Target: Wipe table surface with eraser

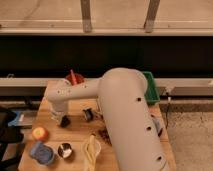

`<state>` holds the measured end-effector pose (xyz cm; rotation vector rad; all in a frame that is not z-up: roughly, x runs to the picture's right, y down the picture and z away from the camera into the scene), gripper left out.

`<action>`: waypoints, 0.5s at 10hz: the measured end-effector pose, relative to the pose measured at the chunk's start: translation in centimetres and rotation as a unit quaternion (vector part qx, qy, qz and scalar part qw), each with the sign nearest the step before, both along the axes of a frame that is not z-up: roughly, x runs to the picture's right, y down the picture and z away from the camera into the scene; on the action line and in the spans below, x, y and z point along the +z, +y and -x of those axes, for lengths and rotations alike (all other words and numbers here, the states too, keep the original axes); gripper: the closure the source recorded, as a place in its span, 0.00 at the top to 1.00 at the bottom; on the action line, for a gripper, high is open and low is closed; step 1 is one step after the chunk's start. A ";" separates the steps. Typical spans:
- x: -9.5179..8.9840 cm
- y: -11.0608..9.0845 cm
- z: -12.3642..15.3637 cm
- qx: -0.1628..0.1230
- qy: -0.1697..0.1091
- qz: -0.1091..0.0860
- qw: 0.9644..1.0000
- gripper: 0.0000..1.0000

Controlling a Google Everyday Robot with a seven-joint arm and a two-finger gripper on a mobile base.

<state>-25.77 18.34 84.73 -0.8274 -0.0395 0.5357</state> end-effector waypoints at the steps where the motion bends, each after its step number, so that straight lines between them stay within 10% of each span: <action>1: -0.2 0.0 0.0 -0.001 0.000 0.002 1.000 0.10; 5: -0.6 0.1 -0.2 -0.003 0.006 0.000 1.000 0.00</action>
